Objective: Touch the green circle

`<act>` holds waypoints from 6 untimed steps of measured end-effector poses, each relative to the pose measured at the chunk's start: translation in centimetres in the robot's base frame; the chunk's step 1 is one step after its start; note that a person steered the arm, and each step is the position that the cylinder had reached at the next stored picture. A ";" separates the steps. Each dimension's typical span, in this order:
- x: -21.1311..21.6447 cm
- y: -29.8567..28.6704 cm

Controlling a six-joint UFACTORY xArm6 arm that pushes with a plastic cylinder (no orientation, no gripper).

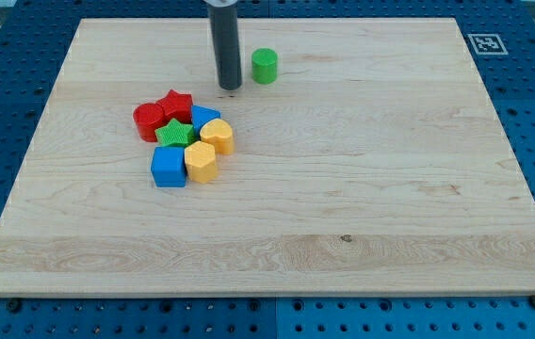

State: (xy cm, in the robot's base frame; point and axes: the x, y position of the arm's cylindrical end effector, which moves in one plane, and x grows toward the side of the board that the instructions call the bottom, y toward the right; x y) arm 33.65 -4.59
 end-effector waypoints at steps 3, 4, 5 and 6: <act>0.0 3.7; 1.3 4.2; 0.7 6.2; -1.1 6.9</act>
State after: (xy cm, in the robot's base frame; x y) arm 32.54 2.36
